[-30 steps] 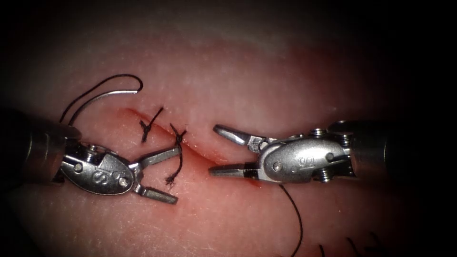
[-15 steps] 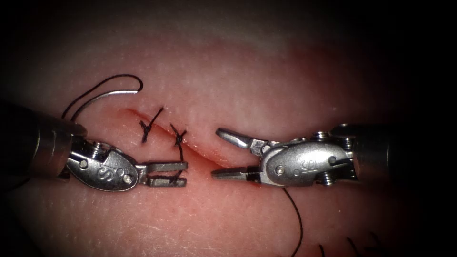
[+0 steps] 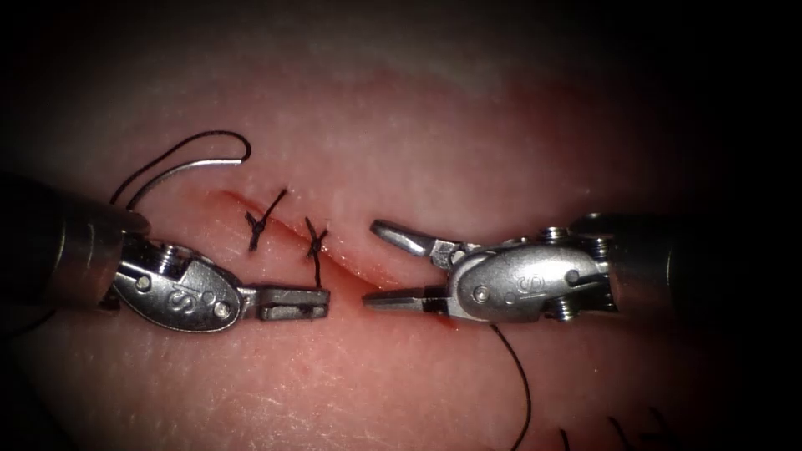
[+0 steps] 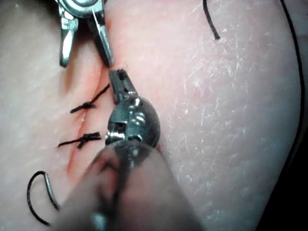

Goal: Wound Closure
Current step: Grab the short tail with the left gripper, then cut the suture with the right gripper

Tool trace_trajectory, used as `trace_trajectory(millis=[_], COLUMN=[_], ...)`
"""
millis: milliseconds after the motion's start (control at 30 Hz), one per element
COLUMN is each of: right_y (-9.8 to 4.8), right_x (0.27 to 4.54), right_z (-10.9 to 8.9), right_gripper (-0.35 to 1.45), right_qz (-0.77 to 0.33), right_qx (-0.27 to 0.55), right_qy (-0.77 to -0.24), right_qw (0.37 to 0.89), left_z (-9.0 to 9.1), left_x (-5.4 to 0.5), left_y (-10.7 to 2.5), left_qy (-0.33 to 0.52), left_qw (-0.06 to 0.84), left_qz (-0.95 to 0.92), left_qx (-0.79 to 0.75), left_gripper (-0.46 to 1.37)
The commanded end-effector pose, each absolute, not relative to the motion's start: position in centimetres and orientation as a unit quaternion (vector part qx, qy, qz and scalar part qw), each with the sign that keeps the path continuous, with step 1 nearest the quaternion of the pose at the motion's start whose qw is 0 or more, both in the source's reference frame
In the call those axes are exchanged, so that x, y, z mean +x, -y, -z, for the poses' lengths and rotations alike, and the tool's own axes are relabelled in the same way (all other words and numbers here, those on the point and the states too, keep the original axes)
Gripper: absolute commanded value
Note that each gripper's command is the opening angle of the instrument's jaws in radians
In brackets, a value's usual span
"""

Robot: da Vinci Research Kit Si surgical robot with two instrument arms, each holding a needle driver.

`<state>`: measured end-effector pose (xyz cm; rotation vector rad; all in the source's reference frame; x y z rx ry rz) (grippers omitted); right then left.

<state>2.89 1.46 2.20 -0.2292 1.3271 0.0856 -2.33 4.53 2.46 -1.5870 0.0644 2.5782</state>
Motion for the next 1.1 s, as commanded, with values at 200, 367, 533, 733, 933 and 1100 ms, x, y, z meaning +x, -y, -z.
trace_trajectory(millis=[200, 367, 533, 733, 933, 1100], right_y=[-1.43, -1.39, -1.38, -1.39, -1.39, -1.38], right_x=[3.05, 3.26, 3.35, 3.39, 3.48, 3.57], right_z=[-2.24, -2.31, -2.35, -2.36, -2.36, -2.36], right_gripper=[1.42, 1.42, 1.42, 1.39, 1.38, 1.38], right_qz=[-0.054, -0.058, -0.057, -0.055, -0.053, -0.053], right_qx=[-0.092, -0.083, -0.083, -0.081, -0.081, -0.084], right_qy=[-0.621, -0.633, -0.635, -0.638, -0.651, -0.661], right_qw=[0.776, 0.768, 0.766, 0.764, 0.753, 0.744], left_z=[-2.4, -2.38, -2.37, -2.35, -2.35, -2.35], left_x=[-2.31, -2.31, -2.3, -2.25, -2.24, -2.24], left_y=[-4.57, -4.56, -4.55, -4.53, -4.53, -4.53], left_qy=[-0.018, -0.017, -0.017, -0.017, -0.019, -0.019], left_qw=[0.059, 0.059, 0.059, 0.058, 0.056, 0.056], left_qz=[-0.853, -0.853, -0.853, -0.853, -0.854, -0.854], left_qx=[-0.519, -0.518, -0.518, -0.518, -0.517, -0.517], left_gripper=[-0.35, -0.35, -0.35, -0.35, -0.35, -0.35])
